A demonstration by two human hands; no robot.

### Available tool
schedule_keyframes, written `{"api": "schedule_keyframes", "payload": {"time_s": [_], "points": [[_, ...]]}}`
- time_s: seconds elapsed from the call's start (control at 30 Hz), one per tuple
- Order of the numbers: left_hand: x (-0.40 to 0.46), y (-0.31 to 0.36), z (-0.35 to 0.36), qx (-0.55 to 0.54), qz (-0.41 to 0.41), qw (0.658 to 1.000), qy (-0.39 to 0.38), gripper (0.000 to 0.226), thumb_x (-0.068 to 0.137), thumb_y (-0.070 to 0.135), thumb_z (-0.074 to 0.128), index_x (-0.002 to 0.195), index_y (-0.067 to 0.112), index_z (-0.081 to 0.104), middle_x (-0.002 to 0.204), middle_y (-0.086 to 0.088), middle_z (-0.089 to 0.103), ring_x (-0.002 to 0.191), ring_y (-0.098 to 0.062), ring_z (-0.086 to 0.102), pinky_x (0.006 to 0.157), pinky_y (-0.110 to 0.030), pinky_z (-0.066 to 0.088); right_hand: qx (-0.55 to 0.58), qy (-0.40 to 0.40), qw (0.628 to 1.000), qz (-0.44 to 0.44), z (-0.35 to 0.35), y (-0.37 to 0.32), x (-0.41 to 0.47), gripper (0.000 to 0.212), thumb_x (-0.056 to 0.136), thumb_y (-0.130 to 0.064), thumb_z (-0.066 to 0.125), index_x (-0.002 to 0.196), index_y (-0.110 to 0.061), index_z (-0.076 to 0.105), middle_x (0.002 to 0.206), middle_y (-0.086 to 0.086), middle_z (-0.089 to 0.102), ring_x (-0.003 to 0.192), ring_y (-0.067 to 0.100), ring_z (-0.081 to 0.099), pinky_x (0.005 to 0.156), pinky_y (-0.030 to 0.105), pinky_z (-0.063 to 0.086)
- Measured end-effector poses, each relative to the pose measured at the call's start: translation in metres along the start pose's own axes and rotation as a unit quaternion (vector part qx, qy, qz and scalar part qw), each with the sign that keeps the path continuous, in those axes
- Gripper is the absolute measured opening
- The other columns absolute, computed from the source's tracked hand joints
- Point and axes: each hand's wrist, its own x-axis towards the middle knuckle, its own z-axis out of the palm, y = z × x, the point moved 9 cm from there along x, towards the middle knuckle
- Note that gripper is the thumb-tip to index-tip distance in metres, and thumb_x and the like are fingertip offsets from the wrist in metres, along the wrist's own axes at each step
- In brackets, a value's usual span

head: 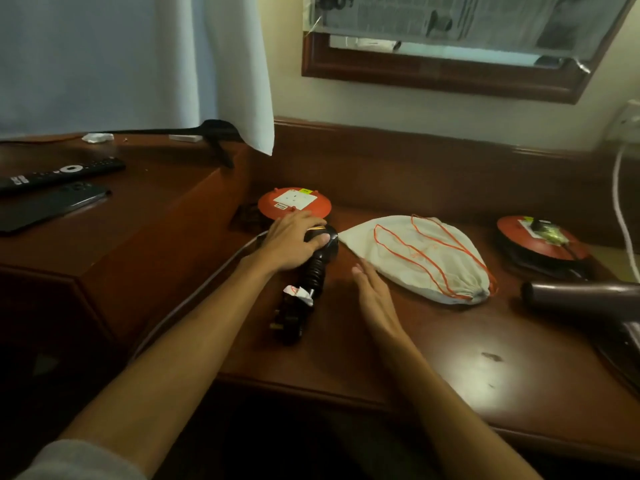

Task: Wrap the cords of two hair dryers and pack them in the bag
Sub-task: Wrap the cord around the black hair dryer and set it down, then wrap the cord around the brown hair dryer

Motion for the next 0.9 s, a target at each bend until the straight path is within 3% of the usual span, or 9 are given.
{"api": "schedule_keyframes", "payload": {"time_s": [0.1, 0.17, 0.2, 0.27, 0.33, 0.5, 0.63, 0.73, 0.9], "points": [[-0.009, 0.062, 0.022, 0.008, 0.046, 0.998, -0.037, 0.042, 0.097, 0.047, 0.063, 0.135, 0.030, 0.061, 0.151, 0.003, 0.052, 0.142, -0.022, 0.041, 0.116, -0.048, 0.031, -0.053, 0.054, 0.997, 0.002, -0.074, 0.014, -0.010, 0.055, 0.105, -0.050, 0.042, 0.151, -0.021, 0.046, 0.157, 0.002, 0.043, 0.146, 0.021, 0.038, 0.122, 0.039, 0.027], [-0.011, 0.103, 0.047, 0.005, 0.068, 0.995, -0.073, 0.040, 0.096, 0.046, 0.064, 0.133, 0.032, 0.062, 0.152, 0.003, 0.051, 0.144, -0.021, 0.039, 0.118, -0.052, 0.032, -0.079, 0.096, 0.992, -0.002, -0.126, 0.021, -0.018, 0.063, 0.096, -0.060, 0.044, 0.143, -0.019, 0.055, 0.146, 0.006, 0.055, 0.135, 0.024, 0.051, 0.116, 0.051, 0.040], [-0.010, 0.124, 0.059, 0.001, 0.086, 0.993, -0.085, 0.037, 0.096, 0.045, 0.064, 0.130, 0.031, 0.064, 0.151, 0.003, 0.052, 0.143, -0.021, 0.040, 0.117, -0.052, 0.034, -0.096, 0.113, 0.989, -0.007, -0.151, 0.021, -0.023, 0.062, 0.094, -0.059, 0.048, 0.139, -0.017, 0.057, 0.139, 0.007, 0.060, 0.128, 0.024, 0.056, 0.109, 0.050, 0.047], [-0.008, 0.164, 0.081, -0.007, 0.114, 0.989, -0.097, 0.033, 0.096, 0.041, 0.064, 0.126, 0.028, 0.067, 0.152, 0.001, 0.051, 0.144, -0.022, 0.040, 0.117, -0.049, 0.036, -0.138, 0.128, 0.982, -0.024, -0.193, 0.014, -0.035, 0.045, 0.100, -0.040, 0.058, 0.135, -0.012, 0.060, 0.124, 0.009, 0.066, 0.110, 0.020, 0.064, 0.090, 0.034, 0.057], [-0.005, 0.205, 0.099, -0.005, 0.134, 0.986, -0.102, 0.031, 0.096, 0.037, 0.065, 0.123, 0.024, 0.071, 0.156, -0.001, 0.047, 0.145, -0.022, 0.039, 0.116, -0.045, 0.035, -0.190, 0.141, 0.971, -0.043, -0.233, 0.005, -0.044, 0.035, 0.099, -0.024, 0.063, 0.131, -0.010, 0.061, 0.109, 0.005, 0.068, 0.093, 0.013, 0.064, 0.074, 0.019, 0.052], [0.014, 0.299, 0.131, -0.032, 0.196, 0.975, -0.103, 0.024, 0.095, 0.032, 0.067, 0.113, 0.018, 0.076, 0.132, -0.003, 0.067, 0.125, -0.021, 0.058, 0.103, -0.036, 0.044, -0.230, 0.176, 0.955, -0.064, -0.326, -0.016, -0.045, 0.031, 0.096, -0.016, 0.064, 0.126, -0.013, 0.059, 0.094, 0.003, 0.068, 0.083, 0.013, 0.065, 0.070, 0.021, 0.050], [0.056, 0.340, 0.160, -0.055, 0.175, 0.975, -0.125, 0.028, 0.098, 0.035, 0.064, 0.121, 0.020, 0.071, 0.129, 0.000, 0.067, 0.116, -0.016, 0.060, 0.094, -0.032, 0.047, -0.270, 0.198, 0.940, -0.064, -0.385, -0.025, -0.023, 0.028, 0.096, -0.013, 0.062, 0.124, -0.013, 0.060, 0.090, -0.003, 0.064, 0.079, 0.010, 0.061, 0.074, 0.031, 0.052], [0.094, 0.355, 0.183, -0.070, 0.160, 0.975, -0.137, 0.032, 0.099, 0.035, 0.064, 0.126, 0.019, 0.069, 0.129, 0.000, 0.067, 0.119, -0.017, 0.061, 0.092, -0.030, 0.046, -0.297, 0.201, 0.932, -0.048, -0.418, -0.022, 0.011, 0.029, 0.095, -0.010, 0.061, 0.123, -0.011, 0.061, 0.095, 0.004, 0.067, 0.078, 0.016, 0.061, 0.069, 0.027, 0.049], [0.163, 0.367, 0.228, -0.070, 0.127, 0.976, -0.161, 0.041, 0.098, 0.041, 0.063, 0.132, 0.018, 0.063, 0.132, -0.004, 0.065, 0.119, -0.022, 0.061, 0.098, -0.038, 0.051, -0.350, 0.162, 0.922, 0.016, -0.457, 0.000, 0.091, 0.038, 0.098, -0.015, 0.058, 0.135, -0.010, 0.055, 0.126, 0.010, 0.064, 0.115, 0.027, 0.060, 0.090, 0.034, 0.050]]}}
